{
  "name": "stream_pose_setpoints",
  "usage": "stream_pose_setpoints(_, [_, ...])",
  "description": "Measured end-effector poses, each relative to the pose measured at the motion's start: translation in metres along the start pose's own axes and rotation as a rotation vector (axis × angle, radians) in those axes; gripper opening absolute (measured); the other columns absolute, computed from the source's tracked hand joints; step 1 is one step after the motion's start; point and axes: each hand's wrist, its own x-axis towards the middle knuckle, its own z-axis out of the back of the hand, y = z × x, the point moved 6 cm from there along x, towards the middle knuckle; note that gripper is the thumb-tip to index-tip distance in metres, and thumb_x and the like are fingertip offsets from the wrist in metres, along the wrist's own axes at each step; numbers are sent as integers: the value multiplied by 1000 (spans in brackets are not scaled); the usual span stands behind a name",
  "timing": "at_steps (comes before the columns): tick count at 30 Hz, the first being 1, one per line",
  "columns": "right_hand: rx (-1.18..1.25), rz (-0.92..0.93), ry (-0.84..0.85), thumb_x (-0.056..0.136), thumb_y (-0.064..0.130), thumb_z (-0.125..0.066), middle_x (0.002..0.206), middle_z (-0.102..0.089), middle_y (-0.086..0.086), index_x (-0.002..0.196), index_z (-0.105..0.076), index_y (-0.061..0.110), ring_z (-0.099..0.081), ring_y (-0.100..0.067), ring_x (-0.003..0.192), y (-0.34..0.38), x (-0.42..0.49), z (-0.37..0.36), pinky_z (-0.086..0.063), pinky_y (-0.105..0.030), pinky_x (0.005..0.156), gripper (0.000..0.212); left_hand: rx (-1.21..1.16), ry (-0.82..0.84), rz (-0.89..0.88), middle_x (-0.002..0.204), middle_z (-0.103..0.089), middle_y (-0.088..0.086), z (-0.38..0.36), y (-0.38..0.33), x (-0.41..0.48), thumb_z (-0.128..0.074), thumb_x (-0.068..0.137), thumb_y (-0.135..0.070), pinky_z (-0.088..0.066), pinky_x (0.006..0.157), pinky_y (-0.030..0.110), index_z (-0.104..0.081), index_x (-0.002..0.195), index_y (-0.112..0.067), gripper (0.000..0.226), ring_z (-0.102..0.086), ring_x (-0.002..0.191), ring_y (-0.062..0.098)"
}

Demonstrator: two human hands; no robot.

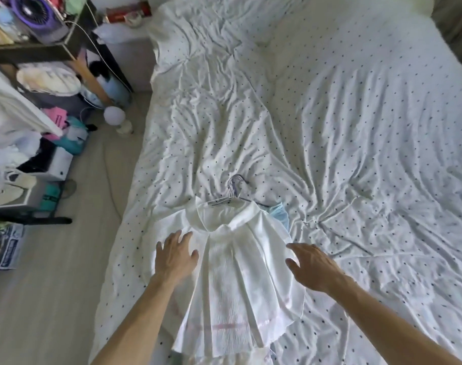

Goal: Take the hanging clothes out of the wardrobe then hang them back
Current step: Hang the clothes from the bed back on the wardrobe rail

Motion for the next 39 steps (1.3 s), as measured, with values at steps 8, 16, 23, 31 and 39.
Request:
stream_pose_setpoints(8, [245,-202,87,103,37,-42,164,-18,-9,158,-13,16,-26,-28,148,0,138,-20,-25,-39,119,65,14,-10,17,159,-30,2,-3,34,133,-44,100,-37,-27,115,50,-24,155,-27,60,-29,146,24])
stream_pose_setpoints(16, [447,-392,130,103,40,-37,143,-43,-21,154,-29,23,-63,-36,110,-19,179,-53,-48,-40,99,54,39,46,-16,126,-62,3,-18,36,194,-49,96,-42,-45,97,44,-44,144,-30,49,-56,121,26])
stream_pose_setpoints(23, [406,-341,-120,102,35,-47,122,-58,-13,128,-56,19,-60,-31,105,-18,127,-7,-41,-32,79,32,-287,25,-106,82,-56,-1,12,37,170,-61,91,-44,-47,69,38,-52,87,-20,26,-58,85,28])
stream_pose_setpoints(31, [484,-276,-593,97,29,-60,89,-63,1,107,-69,22,-67,-31,83,-46,-28,60,-47,-34,68,15,-284,8,-395,111,-67,-19,115,-71,66,-60,93,-49,-52,82,30,-56,117,-40,27,-66,101,9])
stream_pose_setpoints(39, [554,-482,-939,98,32,-57,90,-58,5,93,-59,39,-59,-22,74,-144,-237,103,-42,-35,64,9,-175,33,-851,94,-64,-20,208,-292,-103,-55,97,-42,-48,76,23,-50,125,-52,30,-59,86,-6])
